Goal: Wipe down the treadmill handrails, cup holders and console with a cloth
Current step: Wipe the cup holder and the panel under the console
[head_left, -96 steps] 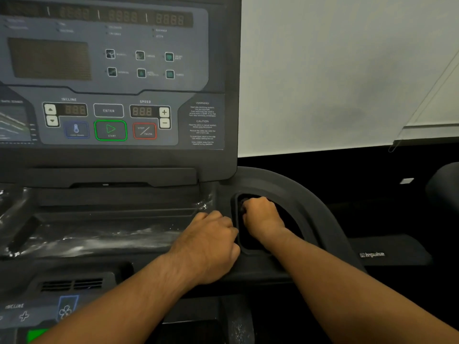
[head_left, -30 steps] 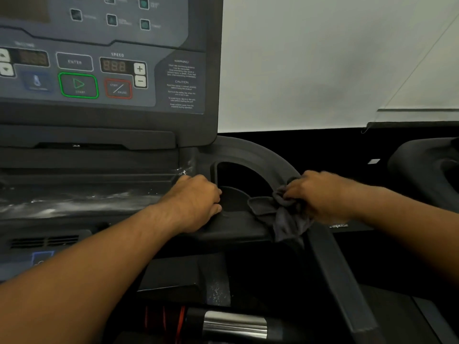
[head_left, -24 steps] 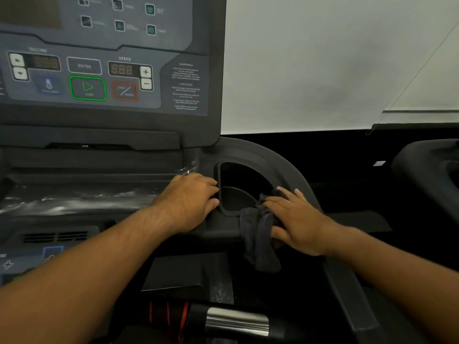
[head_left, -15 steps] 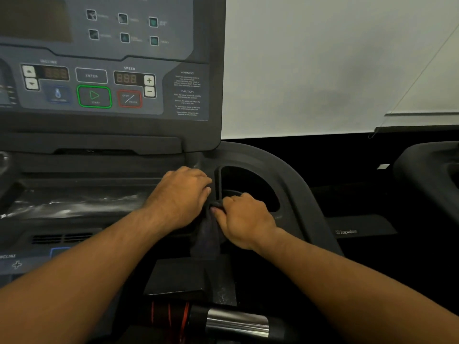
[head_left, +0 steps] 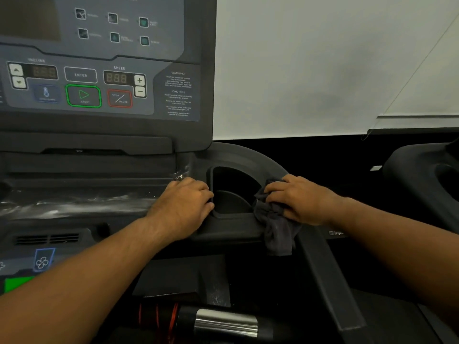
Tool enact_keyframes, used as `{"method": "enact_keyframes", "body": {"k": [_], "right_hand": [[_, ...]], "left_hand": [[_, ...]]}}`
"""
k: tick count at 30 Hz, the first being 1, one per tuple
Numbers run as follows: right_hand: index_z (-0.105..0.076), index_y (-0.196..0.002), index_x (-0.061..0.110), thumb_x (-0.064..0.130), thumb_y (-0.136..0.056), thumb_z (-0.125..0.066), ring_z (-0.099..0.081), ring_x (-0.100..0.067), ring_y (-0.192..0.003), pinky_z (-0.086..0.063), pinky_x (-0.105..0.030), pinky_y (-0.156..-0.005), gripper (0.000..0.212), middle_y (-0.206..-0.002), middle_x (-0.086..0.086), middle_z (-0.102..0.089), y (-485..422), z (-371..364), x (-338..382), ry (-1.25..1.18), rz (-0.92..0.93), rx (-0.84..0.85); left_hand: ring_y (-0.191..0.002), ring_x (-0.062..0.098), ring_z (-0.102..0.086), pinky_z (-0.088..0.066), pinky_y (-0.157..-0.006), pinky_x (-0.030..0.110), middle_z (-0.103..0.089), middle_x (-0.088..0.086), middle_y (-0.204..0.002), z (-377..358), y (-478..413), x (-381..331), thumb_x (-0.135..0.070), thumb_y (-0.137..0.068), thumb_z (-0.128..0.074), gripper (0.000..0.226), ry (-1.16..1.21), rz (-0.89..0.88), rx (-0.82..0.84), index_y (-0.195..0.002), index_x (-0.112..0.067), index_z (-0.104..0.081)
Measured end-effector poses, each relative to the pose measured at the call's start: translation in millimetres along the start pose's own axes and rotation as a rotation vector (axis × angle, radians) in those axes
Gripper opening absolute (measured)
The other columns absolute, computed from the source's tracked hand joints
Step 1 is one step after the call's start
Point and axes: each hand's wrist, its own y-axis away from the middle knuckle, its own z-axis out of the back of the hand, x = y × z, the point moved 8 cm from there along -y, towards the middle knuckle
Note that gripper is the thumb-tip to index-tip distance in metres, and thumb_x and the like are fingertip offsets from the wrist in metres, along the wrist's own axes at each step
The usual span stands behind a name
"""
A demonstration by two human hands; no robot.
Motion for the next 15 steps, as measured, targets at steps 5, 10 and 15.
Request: {"method": "enact_keyframes", "body": {"k": [5, 10, 15], "right_hand": [[-0.065, -0.111, 0.022, 0.040, -0.087, -0.047, -0.055, -0.024, -0.086, -0.046, -0.036, -0.076, 0.036, -0.113, 0.003, -0.063, 2.3, 8.1, 31.5, -0.067, 0.102, -0.156], [-0.061, -0.101, 0.015, 0.042, -0.088, -0.045, -0.056, -0.032, -0.094, -0.043, -0.041, -0.078, 0.035, -0.106, -0.008, -0.062, -46.4, 30.4, 81.0, -0.210, -0.096, -0.174], [-0.062, -0.108, 0.017, 0.043, -0.095, -0.040, -0.051, -0.027, -0.095, -0.031, -0.038, -0.073, 0.036, -0.111, -0.002, -0.061, -54.6, 30.4, 94.0, -0.204, -0.145, -0.283]], "left_hand": [[-0.127, 0.009, -0.041, -0.029, -0.107, 0.032, -0.052, -0.013, -0.135, 1.0, 0.6, 0.9, -0.045, -0.102, -0.037, 0.039, 0.002, 0.007, -0.003, -0.132, -0.030, -0.056], [-0.122, 0.012, -0.045, -0.034, -0.104, 0.033, -0.055, -0.011, -0.130, 3.9, -0.9, 0.0, -0.042, -0.102, -0.037, 0.036, -0.025, 0.029, -0.015, -0.129, -0.029, -0.058], [-0.114, 0.014, -0.048, -0.036, -0.096, 0.032, -0.056, -0.009, -0.124, 3.9, -5.4, 3.6, -0.039, -0.102, -0.035, 0.034, -0.043, 0.079, -0.044, -0.123, -0.028, -0.060]]}}
